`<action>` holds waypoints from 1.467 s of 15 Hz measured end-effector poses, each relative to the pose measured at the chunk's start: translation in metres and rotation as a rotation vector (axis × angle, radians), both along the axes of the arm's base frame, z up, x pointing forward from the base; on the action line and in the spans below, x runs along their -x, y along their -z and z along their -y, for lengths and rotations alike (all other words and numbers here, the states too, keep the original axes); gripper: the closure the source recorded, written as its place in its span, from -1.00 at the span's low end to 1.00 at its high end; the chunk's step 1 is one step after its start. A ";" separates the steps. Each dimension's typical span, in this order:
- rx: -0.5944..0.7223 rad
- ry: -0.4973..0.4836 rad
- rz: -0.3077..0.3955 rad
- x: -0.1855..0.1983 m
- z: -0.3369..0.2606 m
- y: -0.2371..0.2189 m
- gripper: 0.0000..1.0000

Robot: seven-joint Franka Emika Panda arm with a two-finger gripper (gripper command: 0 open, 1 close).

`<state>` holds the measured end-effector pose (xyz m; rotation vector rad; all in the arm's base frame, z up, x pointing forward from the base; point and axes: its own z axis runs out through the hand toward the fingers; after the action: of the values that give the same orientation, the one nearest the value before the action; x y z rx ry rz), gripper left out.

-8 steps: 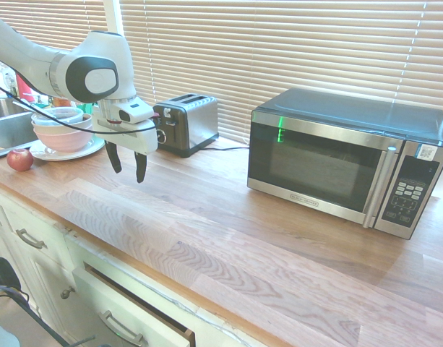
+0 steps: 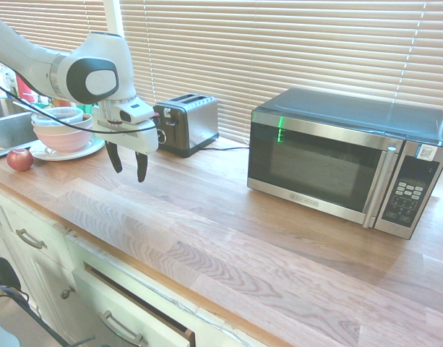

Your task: Press the toaster

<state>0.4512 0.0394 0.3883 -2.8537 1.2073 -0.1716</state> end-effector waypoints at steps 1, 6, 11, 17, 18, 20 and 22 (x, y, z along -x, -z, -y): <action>-0.001 0.003 0.035 -0.021 -0.012 -0.008 -1.00; -0.010 0.036 0.109 -0.121 -0.045 -0.047 -1.00; -0.011 0.048 0.121 -0.184 -0.083 -0.075 1.00; -0.018 0.068 0.107 -0.216 -0.082 -0.069 1.00; -0.018 0.066 0.109 -0.216 -0.084 -0.071 1.00; -0.020 0.066 0.110 -0.216 -0.086 -0.073 1.00; -0.021 0.068 0.109 -0.216 -0.085 -0.073 1.00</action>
<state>0.6672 0.1240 0.4616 -2.7470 1.2767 -0.3106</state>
